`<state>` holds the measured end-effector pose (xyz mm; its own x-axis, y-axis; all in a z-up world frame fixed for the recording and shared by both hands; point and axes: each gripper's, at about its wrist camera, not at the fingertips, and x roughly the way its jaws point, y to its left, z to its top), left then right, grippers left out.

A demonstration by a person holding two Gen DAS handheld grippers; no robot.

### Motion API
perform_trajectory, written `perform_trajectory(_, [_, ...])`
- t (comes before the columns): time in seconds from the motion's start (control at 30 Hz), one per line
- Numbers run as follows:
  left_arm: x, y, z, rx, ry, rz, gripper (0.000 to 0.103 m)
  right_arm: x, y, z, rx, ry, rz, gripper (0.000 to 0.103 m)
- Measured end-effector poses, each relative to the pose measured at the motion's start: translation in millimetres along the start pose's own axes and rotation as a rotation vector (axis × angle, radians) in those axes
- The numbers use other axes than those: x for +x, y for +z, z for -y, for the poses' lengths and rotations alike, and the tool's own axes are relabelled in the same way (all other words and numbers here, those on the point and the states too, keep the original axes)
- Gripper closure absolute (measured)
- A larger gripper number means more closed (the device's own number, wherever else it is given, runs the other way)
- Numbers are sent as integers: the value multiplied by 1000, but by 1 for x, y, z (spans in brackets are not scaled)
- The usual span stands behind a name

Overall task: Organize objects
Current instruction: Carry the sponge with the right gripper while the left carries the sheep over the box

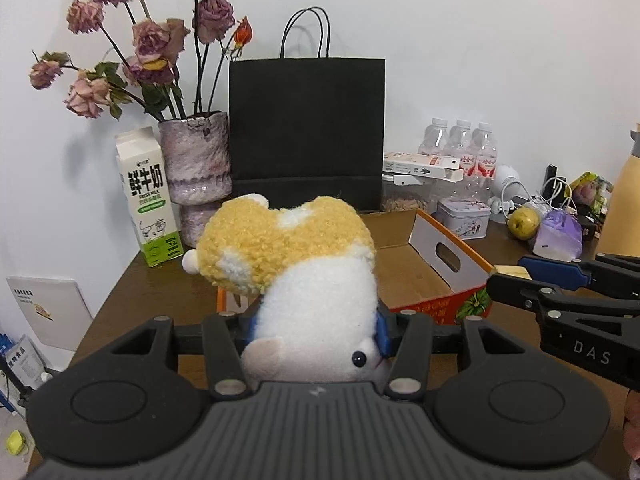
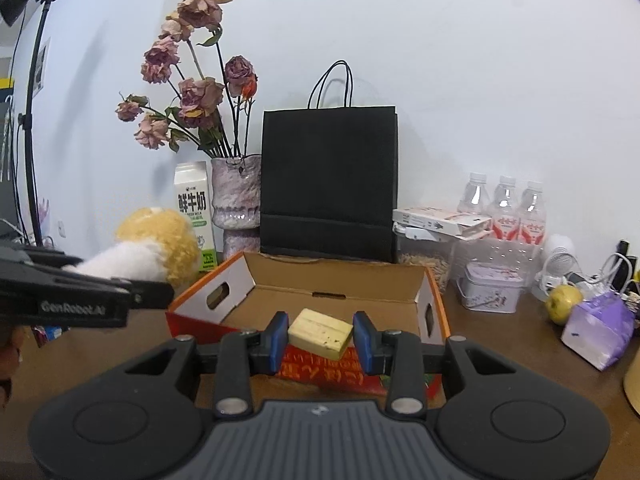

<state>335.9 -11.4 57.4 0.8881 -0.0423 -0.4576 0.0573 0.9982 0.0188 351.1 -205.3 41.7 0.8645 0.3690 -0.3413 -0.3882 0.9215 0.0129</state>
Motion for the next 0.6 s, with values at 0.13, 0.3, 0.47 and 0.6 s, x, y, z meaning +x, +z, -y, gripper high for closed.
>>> perform_trajectory(0.13, [18,7,-1,-23,-10,0,52,21,9,2,17,19,0,69])
perform_trajectory(0.3, [45,16,2,-39,4,-1,52,50,19,6,40,31,-9,69])
perform_trajectory(0.47, [72,21,-1,-79,31,20,51,81,26,9,63,25,-28,69])
perform_trajectory(0.6, [95,22,-6,-80,63,3,51,106,27,13,68,9,-51,69])
